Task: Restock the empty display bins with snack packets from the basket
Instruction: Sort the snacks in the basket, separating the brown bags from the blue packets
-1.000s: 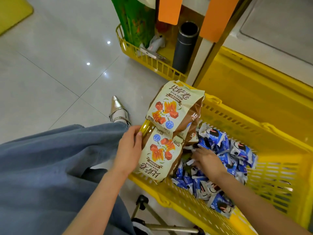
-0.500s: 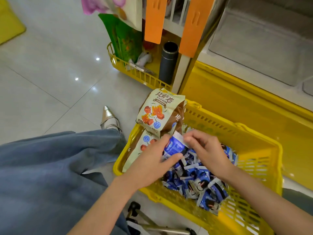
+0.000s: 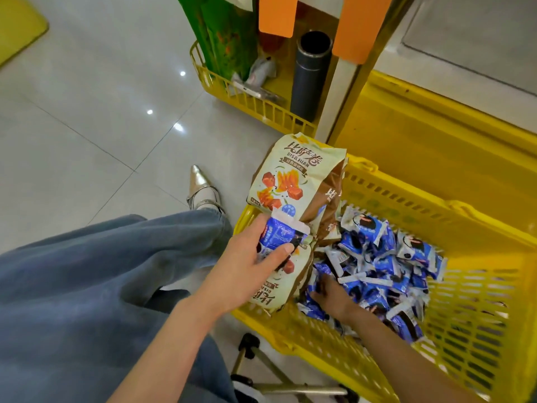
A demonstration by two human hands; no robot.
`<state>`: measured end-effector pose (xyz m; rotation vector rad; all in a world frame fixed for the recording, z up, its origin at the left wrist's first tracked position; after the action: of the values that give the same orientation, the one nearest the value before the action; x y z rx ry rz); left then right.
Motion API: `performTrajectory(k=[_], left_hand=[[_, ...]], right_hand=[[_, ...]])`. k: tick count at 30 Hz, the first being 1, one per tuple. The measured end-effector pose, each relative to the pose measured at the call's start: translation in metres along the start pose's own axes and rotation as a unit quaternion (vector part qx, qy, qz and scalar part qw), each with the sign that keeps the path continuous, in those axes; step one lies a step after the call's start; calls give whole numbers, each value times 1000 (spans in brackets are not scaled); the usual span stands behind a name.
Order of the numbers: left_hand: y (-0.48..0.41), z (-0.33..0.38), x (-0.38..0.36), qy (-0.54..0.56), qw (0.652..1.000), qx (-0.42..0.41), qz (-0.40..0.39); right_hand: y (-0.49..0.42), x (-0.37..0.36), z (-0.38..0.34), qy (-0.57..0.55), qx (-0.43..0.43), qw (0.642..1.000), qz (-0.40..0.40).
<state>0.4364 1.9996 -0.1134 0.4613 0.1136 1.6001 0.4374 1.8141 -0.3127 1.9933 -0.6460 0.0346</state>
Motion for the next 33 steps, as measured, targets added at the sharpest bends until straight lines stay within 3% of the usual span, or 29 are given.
performTrajectory(k=[6, 9, 14, 21, 25, 27, 31, 33], left_hand=[[-3, -3, -1, -7, 1000, 12, -14], [0, -1, -2, -10, 1000, 16, -13], [9, 6, -10, -77, 996, -3, -46], [4, 7, -89, -170, 980, -28, -95], [-21, -20, -158, -248, 961, 0, -123], [-29, -38, -188, -284, 944, 30, -163], [-24, -66, -234, -336, 884, 53, -319], [-33, -64, -239, -354, 881, 17, -315]], right_hand=[[-13, -5, 1, -98, 10, 995, 8], [-15, -6, 2, -70, 15, 997, 4], [-8, 9, 7, -47, -7, 998, 45], [48, 57, 2, -175, 48, 968, 171], [90, 107, 17, -63, 78, 941, 324], [101, 113, 42, 0, 31, 954, 299], [108, 99, 89, 132, -41, 981, 139], [109, 116, 92, 121, -32, 973, 196]])
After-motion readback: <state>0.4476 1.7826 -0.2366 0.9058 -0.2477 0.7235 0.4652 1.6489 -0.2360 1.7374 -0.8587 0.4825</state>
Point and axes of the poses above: each hand's wrist, its own y-axis away from the middle knuckle, its own x-axis out of the back of the hand, z = x × y, the point moved 7 cm from there along -y, towards the middle knuckle, and after that the axes turned 2 degrees about x, right-handed, at the moved point
